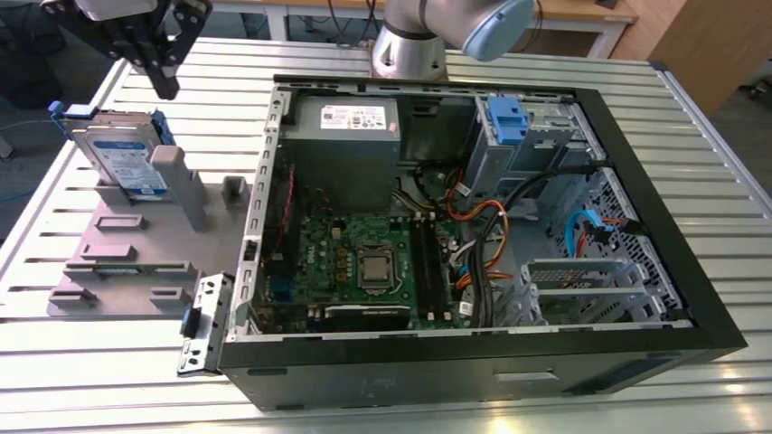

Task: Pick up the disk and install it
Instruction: 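Reach for the disk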

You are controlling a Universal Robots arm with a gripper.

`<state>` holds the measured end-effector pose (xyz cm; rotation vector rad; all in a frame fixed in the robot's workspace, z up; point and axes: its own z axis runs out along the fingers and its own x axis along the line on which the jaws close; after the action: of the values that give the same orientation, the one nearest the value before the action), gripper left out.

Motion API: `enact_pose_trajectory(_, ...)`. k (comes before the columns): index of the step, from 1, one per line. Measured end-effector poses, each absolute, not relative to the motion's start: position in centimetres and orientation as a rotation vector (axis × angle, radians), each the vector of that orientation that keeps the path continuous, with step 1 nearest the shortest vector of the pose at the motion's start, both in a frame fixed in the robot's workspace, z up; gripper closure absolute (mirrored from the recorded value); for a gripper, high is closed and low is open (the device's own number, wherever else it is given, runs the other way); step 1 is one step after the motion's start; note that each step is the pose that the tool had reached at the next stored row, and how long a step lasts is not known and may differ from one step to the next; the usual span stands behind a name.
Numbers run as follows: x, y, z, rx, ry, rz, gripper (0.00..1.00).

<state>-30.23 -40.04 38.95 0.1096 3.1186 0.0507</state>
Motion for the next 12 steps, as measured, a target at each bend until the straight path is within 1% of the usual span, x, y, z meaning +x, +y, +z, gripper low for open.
enact_pose_trajectory(12, -30.58, -40.04, 38.94, 0.11, 3.119, 0.051, 0.89)
